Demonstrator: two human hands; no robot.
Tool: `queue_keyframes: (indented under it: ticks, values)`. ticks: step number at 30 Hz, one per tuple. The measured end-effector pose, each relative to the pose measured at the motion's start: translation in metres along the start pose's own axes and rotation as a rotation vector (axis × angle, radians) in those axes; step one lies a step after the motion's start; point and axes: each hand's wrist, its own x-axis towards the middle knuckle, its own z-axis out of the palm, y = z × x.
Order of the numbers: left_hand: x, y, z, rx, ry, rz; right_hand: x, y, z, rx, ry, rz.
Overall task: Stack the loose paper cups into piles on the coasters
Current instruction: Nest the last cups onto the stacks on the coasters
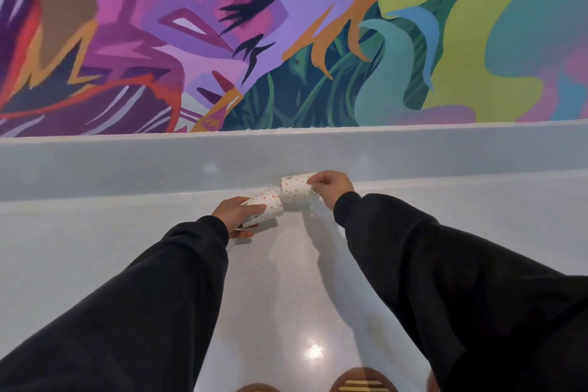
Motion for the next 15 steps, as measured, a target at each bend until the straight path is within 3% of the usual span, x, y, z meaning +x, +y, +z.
queue_keyframes:
  ticks: [9, 15]
  values:
    - [-0.048, 0.047, 0.008, 0.040, -0.083, 0.131, -0.051, -0.044, -0.030, 0.082, -0.221, -0.077]
    - [-0.097, 0.089, 0.045, 0.287, -0.077, 0.289, -0.084, -0.072, -0.061, 0.244, -0.282, -0.054]
